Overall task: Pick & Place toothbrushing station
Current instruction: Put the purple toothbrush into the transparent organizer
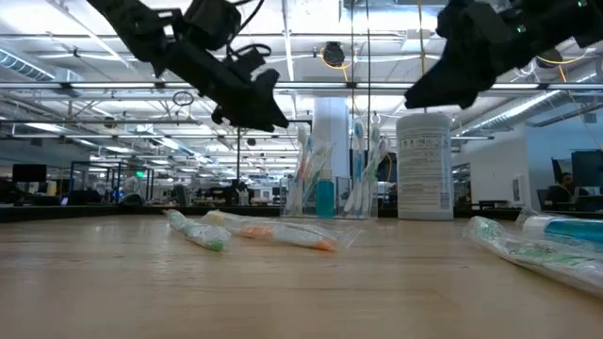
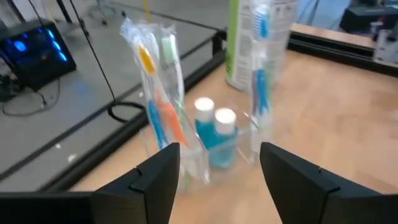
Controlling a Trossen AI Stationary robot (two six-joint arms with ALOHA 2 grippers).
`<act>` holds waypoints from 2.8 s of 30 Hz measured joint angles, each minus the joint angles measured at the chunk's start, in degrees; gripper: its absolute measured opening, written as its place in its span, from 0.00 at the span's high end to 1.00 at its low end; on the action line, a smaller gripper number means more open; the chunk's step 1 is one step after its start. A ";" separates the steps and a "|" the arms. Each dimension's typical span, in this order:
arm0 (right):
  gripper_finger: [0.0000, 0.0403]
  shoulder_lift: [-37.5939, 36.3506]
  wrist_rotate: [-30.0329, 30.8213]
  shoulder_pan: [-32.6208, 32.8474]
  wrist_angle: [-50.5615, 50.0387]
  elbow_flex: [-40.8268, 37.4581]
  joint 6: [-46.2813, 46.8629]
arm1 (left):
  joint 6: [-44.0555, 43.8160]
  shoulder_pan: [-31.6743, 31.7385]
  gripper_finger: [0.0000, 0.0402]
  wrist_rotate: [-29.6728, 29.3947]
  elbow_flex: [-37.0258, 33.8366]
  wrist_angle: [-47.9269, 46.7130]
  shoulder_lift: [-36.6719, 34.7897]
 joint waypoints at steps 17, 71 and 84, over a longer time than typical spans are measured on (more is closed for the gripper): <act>0.70 19.37 -1.01 6.47 -50.33 18.32 26.97 | -5.02 -9.45 0.43 -0.02 -0.02 -5.37 -2.58; 0.98 14.57 -0.20 -9.79 37.96 7.83 -24.34 | -5.95 -17.61 0.43 0.15 -0.02 -9.86 -2.58; 0.97 29.03 -3.16 -25.76 47.13 7.79 -21.34 | -5.57 -18.95 0.43 0.15 -0.02 -12.43 -2.58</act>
